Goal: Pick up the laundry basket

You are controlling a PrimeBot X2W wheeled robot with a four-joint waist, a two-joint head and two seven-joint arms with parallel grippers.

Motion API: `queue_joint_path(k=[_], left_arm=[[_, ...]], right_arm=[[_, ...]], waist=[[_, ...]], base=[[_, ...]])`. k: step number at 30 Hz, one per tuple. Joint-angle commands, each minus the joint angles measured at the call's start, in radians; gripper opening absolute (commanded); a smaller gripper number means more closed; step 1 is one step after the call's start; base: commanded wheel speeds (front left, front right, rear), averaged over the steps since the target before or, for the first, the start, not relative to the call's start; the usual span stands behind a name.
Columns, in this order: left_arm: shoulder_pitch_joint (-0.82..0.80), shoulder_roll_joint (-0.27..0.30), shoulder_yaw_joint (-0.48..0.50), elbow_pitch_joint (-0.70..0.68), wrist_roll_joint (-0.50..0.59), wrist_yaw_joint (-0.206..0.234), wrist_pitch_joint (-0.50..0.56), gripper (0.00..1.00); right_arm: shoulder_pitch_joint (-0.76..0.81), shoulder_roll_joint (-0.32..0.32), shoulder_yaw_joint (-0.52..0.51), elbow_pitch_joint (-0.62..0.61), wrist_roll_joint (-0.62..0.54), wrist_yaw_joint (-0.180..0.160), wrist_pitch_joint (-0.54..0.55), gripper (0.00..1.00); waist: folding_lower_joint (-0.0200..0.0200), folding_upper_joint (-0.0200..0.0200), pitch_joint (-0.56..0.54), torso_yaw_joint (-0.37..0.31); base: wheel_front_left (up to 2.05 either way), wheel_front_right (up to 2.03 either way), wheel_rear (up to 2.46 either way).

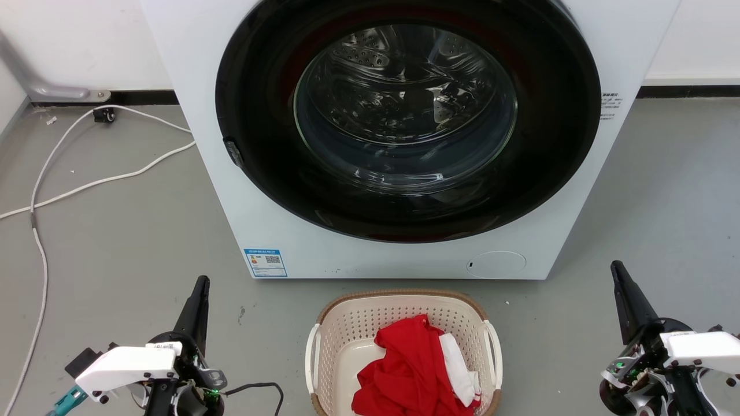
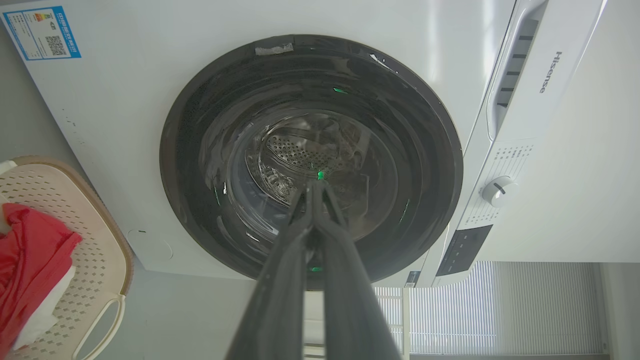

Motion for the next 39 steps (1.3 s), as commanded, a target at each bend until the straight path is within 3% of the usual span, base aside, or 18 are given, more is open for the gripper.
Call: queue_joint_path(k=[1, 39], left_arm=[[-0.011, -0.001, 0.003, 0.001, 0.004, -0.004, 0.004, 0.00], [-0.012, -0.003, 0.007, 0.001, 0.006, -0.004, 0.005, 0.00]], right_arm=[[-0.013, 0.003, -0.001, 0.001, -0.003, 0.000, 0.002, 0.00], [-0.013, 0.003, -0.001, 0.001, -0.003, 0.000, 0.001, 0.00]], waist=[[0.0000, 0.0000, 0.000, 0.000], [0.0000, 0.0000, 0.000, 0.000]], base=[[0.00, 0.00, 0.00], [0.00, 0.00, 0.00]])
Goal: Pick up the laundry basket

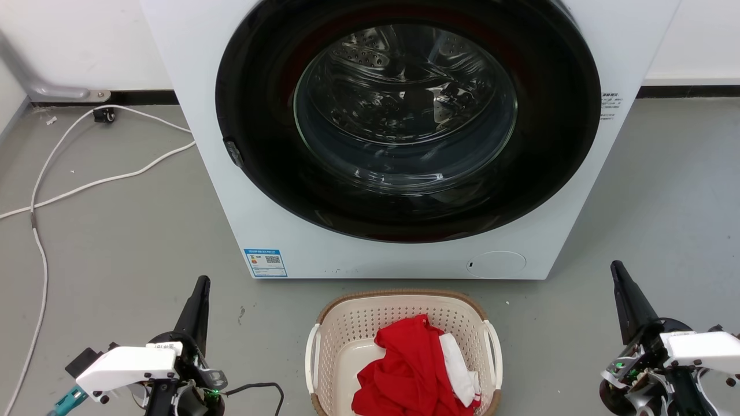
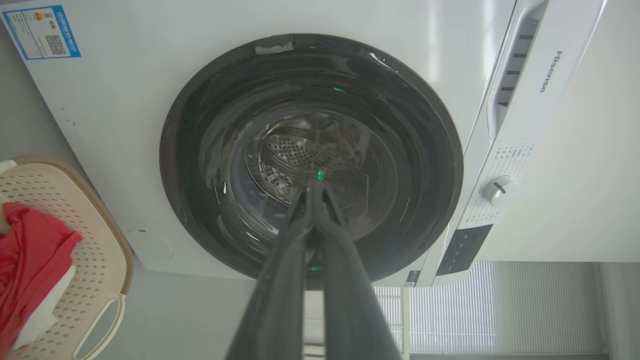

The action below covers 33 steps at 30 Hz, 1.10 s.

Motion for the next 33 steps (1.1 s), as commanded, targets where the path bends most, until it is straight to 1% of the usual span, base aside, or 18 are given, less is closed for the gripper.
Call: queue_joint_path(k=[1, 3, 9, 15, 20, 27, 28, 33], left_arm=[[0.000, 0.000, 0.000, 0.000, 0.000, 0.000, 0.000, 1.00], [0.011, -0.003, -0.003, 0.016, 0.000, 0.001, 0.000, 1.00], [0.010, -0.003, -0.038, -0.001, 0.005, 0.001, -0.030, 1.00], [0.009, -0.003, -0.064, -0.022, 0.070, 0.000, -0.061, 1.00], [0.006, -0.003, -0.086, -0.046, 0.177, 0.000, -0.084, 1.00], [0.007, -0.003, -0.106, -0.079, 0.343, 0.000, -0.113, 1.00], [0.007, -0.003, -0.106, -0.079, 0.343, 0.000, -0.113, 1.00], [0.010, -0.003, -0.123, -0.092, 0.457, 0.002, -0.133, 1.00]], right_arm=[[0.000, 0.000, 0.000, 0.000, 0.000, 0.000, 0.000, 1.00], [0.011, 0.001, 0.001, 0.015, 0.000, 0.000, 0.000, 1.00], [0.019, 0.001, 0.017, -0.003, -0.015, 0.000, -0.030, 1.00], [0.026, -0.005, 0.031, -0.019, -0.080, 0.000, -0.061, 1.00], [0.029, -0.008, 0.034, -0.042, -0.192, 0.000, -0.084, 1.00], [0.038, -0.007, 0.042, -0.079, -0.386, 0.000, -0.114, 1.00], [0.038, -0.007, 0.042, -0.079, -0.386, 0.000, -0.114, 1.00], [0.046, -0.004, 0.050, -0.100, -0.516, 0.000, -0.134, 1.00]], waist=[[0.0000, 0.0000, 0.000, 0.000], [0.0000, 0.0000, 0.000, 0.000], [0.0000, 0.0000, 0.001, 0.000], [0.0000, 0.0000, 0.001, 0.001], [0.0000, 0.0000, 0.002, 0.002], [0.0000, 0.0000, 0.001, 0.002], [0.0000, 0.0000, 0.001, 0.002], [0.0000, 0.0000, 0.001, 0.003]], base=[[0.00, 0.00, 0.00], [0.00, 0.00, 0.00], [0.00, 0.00, 0.00], [0.00, 0.00, 0.00], [0.00, 0.00, 0.00], [0.00, 0.00, 0.00], [0.00, 0.00, 0.00], [0.00, 0.00, 0.00]])
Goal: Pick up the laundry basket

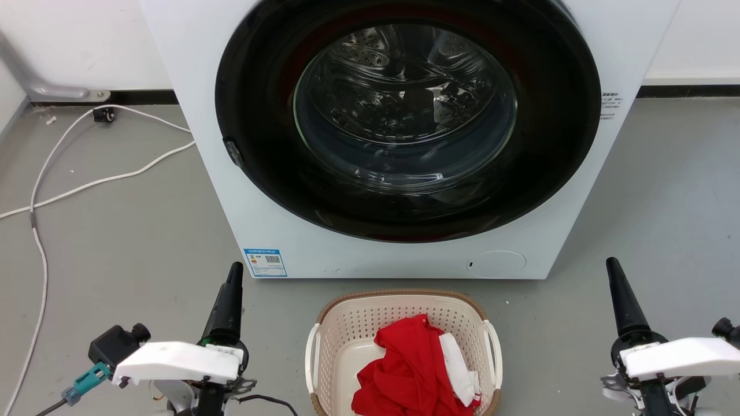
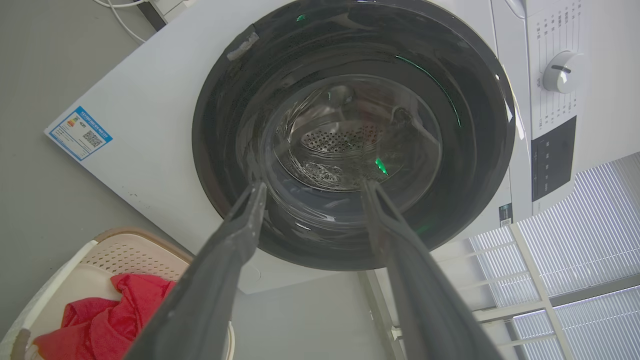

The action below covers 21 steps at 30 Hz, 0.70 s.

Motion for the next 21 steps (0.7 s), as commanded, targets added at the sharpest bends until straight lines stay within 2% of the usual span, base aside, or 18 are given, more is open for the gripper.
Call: queue_joint_path(k=[1, 9, 21], left_arm=[[-0.020, 0.003, -0.007, -0.020, 0.033, 0.002, -0.010, 1.00], [-0.018, 0.004, -0.045, -0.032, 0.204, 0.015, -0.039, 1.00], [-0.013, 0.004, -0.082, -0.049, 0.412, 0.040, -0.080, 1.00]], right_arm=[[-0.009, -0.003, 0.005, -0.022, -0.038, 0.000, -0.007, 1.00], [0.004, -0.001, 0.013, -0.039, -0.216, 0.000, -0.031, 1.00], [0.022, 0.001, 0.026, -0.063, -0.401, 0.000, -0.050, 1.00]], waist=[[0.0000, 0.0000, 0.000, 0.000], [0.0000, 0.0000, -0.001, 0.002], [0.0000, 0.0000, -0.002, 0.004]], base=[[0.00, 0.00, 0.00], [0.00, 0.00, 0.00], [0.00, 0.00, 0.00]])
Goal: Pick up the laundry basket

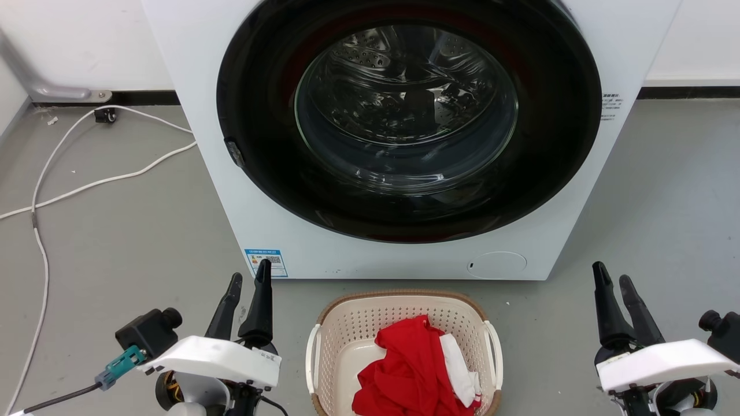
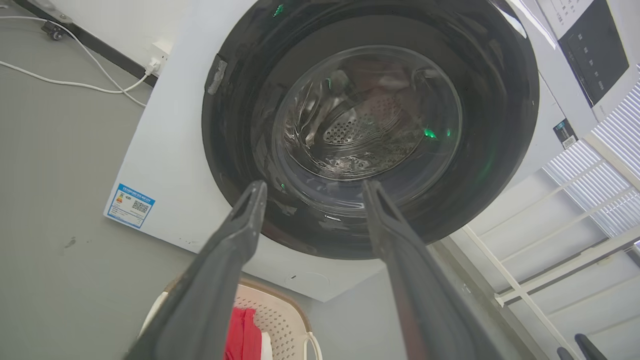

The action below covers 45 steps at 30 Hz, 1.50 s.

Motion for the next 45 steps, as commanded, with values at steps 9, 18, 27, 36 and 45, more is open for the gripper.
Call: queue_joint_path(k=[9, 18, 27, 36, 45], left_arm=[[-0.012, 0.004, -0.022, -0.020, 0.147, 0.018, -0.033, 1.00], [-0.009, 0.012, -0.041, -0.025, 0.264, 0.035, -0.059, 1.00], [-0.007, 0.024, -0.069, -0.025, 0.369, 0.055, -0.081, 1.00], [-0.006, 0.032, -0.092, -0.022, 0.459, 0.075, -0.102, 1.00], [-0.006, 0.036, -0.113, -0.010, 0.532, 0.088, -0.122, 1.00]], right_arm=[[0.004, 0.000, 0.010, -0.034, -0.137, 0.000, -0.011, 1.00], [0.016, 0.000, 0.017, -0.045, -0.263, 0.000, -0.020, 1.00], [0.026, 0.000, 0.025, -0.048, -0.376, 0.000, -0.034, 1.00], [0.032, 0.000, 0.023, -0.056, -0.460, 0.000, -0.046, 1.00], [0.041, 0.000, 0.024, -0.071, -0.546, 0.000, -0.050, 1.00]], waist=[[0.0000, 0.0000, 0.001, 0.002], [0.0000, 0.0000, 0.001, 0.003], [0.0000, 0.0000, -0.001, 0.002], [0.0000, 0.0000, -0.001, 0.001], [0.0000, 0.0000, 0.000, 0.002]], base=[[0.00, 0.00, 0.00], [0.00, 0.00, 0.00], [0.00, 0.00, 0.00], [0.00, 0.00, 0.00], [0.00, 0.00, 0.00]])
